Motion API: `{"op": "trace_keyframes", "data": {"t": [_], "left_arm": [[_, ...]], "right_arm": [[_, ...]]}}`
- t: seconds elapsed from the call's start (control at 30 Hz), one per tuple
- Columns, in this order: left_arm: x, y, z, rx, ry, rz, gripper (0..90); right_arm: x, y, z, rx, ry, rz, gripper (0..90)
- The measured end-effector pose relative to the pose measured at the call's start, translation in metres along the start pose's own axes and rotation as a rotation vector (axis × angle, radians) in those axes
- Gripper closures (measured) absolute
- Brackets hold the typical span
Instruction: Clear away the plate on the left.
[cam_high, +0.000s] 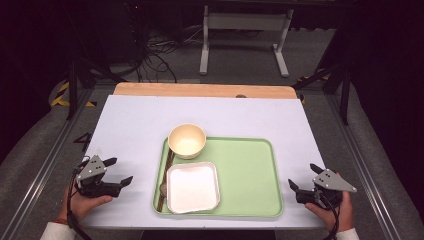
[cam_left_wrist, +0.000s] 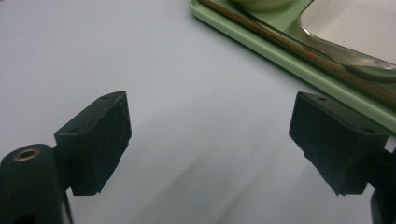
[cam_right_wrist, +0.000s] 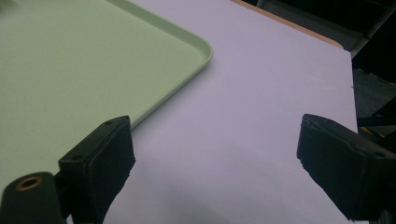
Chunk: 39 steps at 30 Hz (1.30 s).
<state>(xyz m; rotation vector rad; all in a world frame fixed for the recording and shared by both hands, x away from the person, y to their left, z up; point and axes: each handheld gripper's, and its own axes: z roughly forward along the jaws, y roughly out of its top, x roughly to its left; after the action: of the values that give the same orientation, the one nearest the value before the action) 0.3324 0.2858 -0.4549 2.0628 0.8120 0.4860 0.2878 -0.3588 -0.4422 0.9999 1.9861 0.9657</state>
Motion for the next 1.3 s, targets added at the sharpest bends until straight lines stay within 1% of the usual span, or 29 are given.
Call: {"op": "trace_keyframes", "data": {"t": [0.1,0.17,0.2,0.4,0.73,0.83,1.23,1.3], "left_arm": [[-0.0021,-0.0035,-0.0054,-0.021,0.000,-0.013,12.6],[-0.0028,-0.0049,-0.0068,-0.031,-0.011,-0.028,10.7],[-0.0032,-0.0052,-0.0067,-0.026,-0.004,-0.025,10.0],[-0.0052,-0.0066,-0.0026,0.002,-0.019,-0.018,7.3],[-0.0071,-0.0074,-0.0017,-0.015,-0.033,-0.007,5.2],[-0.0076,-0.0071,-0.0019,-0.011,-0.032,0.005,5.2],[-0.0093,-0.0064,-0.0010,-0.003,-0.029,0.017,5.3],[-0.0100,-0.0062,-0.0004,-0.003,-0.034,0.016,5.3]], "right_arm": [[-0.0015,-0.0030,-0.0004,0.002,-0.003,0.012,10.9],[-0.0020,-0.0050,-0.0002,0.003,-0.006,0.019,10.2],[-0.0017,-0.0054,0.0001,0.003,-0.008,0.021,9.9],[0.0006,-0.0075,0.0020,0.010,-0.006,0.017,8.6],[0.0030,-0.0081,0.0024,0.013,-0.015,0.010,9.0],[0.0042,-0.0074,0.0023,0.012,-0.015,0.006,9.1],[0.0077,-0.0068,0.0026,0.023,-0.007,-0.008,9.6],[0.0077,-0.0070,0.0023,0.022,-0.009,-0.007,9.6]]}}
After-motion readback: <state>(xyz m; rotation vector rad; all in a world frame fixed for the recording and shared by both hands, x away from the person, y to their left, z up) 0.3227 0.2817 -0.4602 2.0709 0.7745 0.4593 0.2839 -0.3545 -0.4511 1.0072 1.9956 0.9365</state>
